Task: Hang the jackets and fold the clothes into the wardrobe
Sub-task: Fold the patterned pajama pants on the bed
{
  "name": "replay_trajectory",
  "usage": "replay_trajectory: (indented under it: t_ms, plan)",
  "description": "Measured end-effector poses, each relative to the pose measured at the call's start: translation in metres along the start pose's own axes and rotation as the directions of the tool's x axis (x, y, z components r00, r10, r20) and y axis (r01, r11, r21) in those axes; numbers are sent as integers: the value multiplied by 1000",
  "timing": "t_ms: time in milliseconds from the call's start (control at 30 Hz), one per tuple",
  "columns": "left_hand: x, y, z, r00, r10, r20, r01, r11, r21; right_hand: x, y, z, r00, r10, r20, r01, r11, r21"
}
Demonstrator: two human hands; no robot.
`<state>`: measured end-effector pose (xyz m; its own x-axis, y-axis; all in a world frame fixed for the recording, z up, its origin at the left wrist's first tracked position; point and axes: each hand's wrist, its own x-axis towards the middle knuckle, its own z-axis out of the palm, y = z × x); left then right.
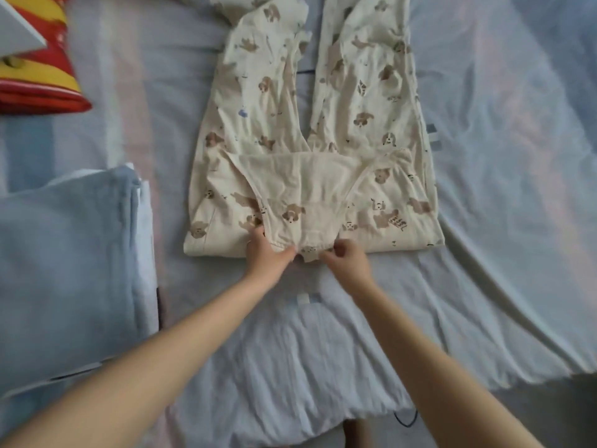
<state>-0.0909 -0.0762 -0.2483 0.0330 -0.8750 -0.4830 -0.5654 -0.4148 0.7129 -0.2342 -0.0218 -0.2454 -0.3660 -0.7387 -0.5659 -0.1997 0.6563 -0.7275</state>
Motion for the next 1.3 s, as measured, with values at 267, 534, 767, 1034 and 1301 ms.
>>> replay_trajectory:
  t_ms: [267,534,767,1034,1301]
  plan:
    - [-32,-44,-12,944,294,151,-329,878,348,-25,44,18,932,-345,-112,271,867,-418]
    - [-51,11,-37,978,205,30,-200,971,-133,-61,-6,-8,960,95,262,-217,844,490]
    - [-71,-35,-36,791,436,429,-596,707,381,-104,27,-33,901,-153,405,-131,796,591]
    - [-103,3,-48,868,-54,495,318,824,-469,-108,27,-47,962,69,263,-199,836,511]
    - [-131,-23,-51,863,286,416,-286,956,-64,-136,8,-23,977,-118,179,126,991,-39]
